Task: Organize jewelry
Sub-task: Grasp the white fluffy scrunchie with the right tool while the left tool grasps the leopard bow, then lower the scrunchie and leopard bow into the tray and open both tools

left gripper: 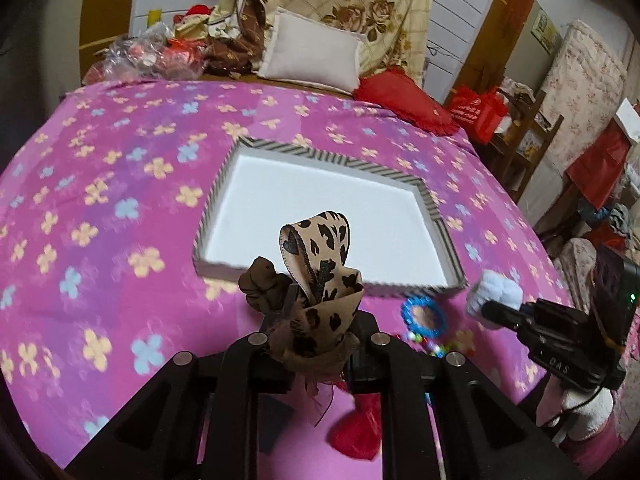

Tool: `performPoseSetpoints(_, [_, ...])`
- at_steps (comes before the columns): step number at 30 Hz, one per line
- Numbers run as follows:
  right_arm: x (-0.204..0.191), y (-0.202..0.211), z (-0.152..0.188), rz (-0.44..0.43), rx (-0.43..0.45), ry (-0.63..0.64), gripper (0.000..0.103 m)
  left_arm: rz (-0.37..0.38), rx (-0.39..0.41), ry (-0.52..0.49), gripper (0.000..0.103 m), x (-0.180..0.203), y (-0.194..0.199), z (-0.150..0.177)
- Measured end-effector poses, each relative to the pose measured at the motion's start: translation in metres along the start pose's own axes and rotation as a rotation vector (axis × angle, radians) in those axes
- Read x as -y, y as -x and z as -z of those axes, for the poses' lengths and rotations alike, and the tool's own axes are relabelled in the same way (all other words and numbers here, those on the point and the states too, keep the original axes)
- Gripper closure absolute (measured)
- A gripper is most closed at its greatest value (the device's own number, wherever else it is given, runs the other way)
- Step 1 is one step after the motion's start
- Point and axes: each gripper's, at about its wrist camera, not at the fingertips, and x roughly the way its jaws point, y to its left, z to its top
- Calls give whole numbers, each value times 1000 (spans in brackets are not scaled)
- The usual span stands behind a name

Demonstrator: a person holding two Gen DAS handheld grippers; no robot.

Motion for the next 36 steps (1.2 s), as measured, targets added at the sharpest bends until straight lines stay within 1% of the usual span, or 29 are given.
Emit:
performPoseSetpoints(5, [-2,-16,-15,9,-13,24,88,-72,16,-25,103,-4,-13,-20])
performPoseSetpoints(9, [-3,-30,-32,14,-16,36,88,-121,23,-24,103,-13,-26,-35])
performPoseSetpoints(13, [-7,-47,-47,13,-28,48,88,-174,27,-44,103,-18,-37,-45])
performPoseSetpoints(18, [-16,-64,-57,6,-45,73,88,-192,13,-44,103,-27,-50,-52])
performPoseSetpoints(23, [-24,-82,-69,-4,-60,86,88,-192,1,-36,103,-32,-62,-60])
performPoseSetpoints(26, [-30,-95,-77,-20,-71,90,88,-185,-9,-25,103,-38,-73,-71])
performPoseSetpoints(30, [-43,-121,-87,-50,-92,97,88,-189,-25,-29,103,-43,-92,-83])
performPoseSetpoints(36, [-63,-162,-97,-77,-137,115,88,-203,-74,-35,103,-51,-118,-86])
